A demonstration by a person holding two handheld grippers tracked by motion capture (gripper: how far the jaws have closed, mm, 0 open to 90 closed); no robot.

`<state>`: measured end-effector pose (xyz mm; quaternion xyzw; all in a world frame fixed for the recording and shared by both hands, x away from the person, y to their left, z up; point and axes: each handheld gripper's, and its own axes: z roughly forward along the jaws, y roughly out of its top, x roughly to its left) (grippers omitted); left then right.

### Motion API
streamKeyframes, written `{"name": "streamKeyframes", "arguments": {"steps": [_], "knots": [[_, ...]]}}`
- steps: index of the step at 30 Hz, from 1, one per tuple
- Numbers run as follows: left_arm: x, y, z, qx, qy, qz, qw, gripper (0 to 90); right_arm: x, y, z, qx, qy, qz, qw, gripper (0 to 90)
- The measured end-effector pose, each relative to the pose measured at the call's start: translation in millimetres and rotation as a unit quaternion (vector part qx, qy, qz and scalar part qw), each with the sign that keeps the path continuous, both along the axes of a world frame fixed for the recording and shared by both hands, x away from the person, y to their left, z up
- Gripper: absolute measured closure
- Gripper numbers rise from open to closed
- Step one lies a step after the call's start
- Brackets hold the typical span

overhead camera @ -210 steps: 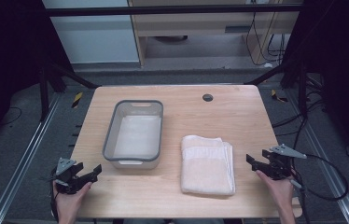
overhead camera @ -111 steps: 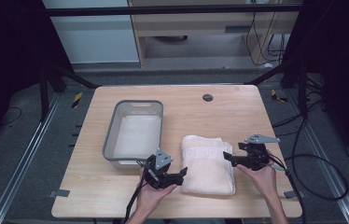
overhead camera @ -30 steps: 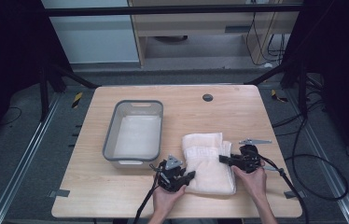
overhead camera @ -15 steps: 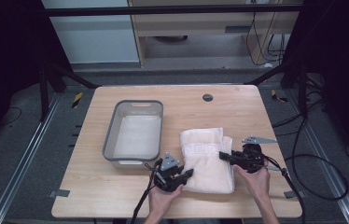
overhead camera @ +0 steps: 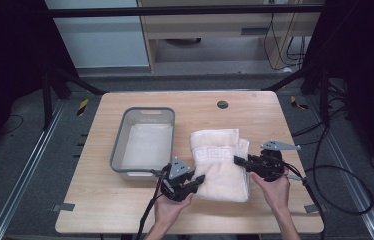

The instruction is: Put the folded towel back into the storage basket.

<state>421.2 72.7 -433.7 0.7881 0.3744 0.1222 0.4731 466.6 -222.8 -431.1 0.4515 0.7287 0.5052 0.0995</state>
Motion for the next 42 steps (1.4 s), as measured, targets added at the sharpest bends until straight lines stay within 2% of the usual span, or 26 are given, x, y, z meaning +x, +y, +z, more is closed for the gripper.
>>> {"name": "streamKeyframes", "arguments": {"steps": [6, 9, 14, 19, 23, 29, 42], "knots": [[2.4, 2.2, 9.9, 0.002, -0.01, -0.002, 0.9999, 69.2, 0.9, 3.2, 9.6, -0.007, -0.014, -0.001, 0.9999, 67.4], [3.6, 5.2, 15.9, 0.002, -0.014, -0.003, 0.9999, 69.2, 1.5, 4.2, 14.2, 0.0, -0.018, 0.0, 0.9998, 67.4], [2.6, 9.1, 24.4, 0.006, -0.027, -0.002, 0.9996, 69.2, 1.5, 9.6, 22.1, -0.004, -0.029, -0.002, 0.9996, 67.3], [2.2, 14.7, 30.9, 0.003, -0.034, -0.001, 0.9994, 69.2, 2.3, 14.4, 30.3, -0.001, -0.032, 0.003, 0.9995, 67.3], [3.5, 17.8, 35.6, 0.01, -0.037, -0.002, 0.9993, 69.2, 4.2, 19.6, 36.0, -0.003, -0.036, 0.004, 0.9993, 67.3], [1.7, 26.9, 47.0, 0.014, -0.051, -0.001, 0.9986, 69.1, 5.4, 27.0, 43.7, 0.004, -0.047, 0.008, 0.9989, 67.3], [4.0, 50.0, 57.8, -0.005, -0.061, 0.009, 0.9981, 69.1, 11.5, 48.8, 63.2, -0.004, -0.061, 0.018, 0.998, 67.2]]}}
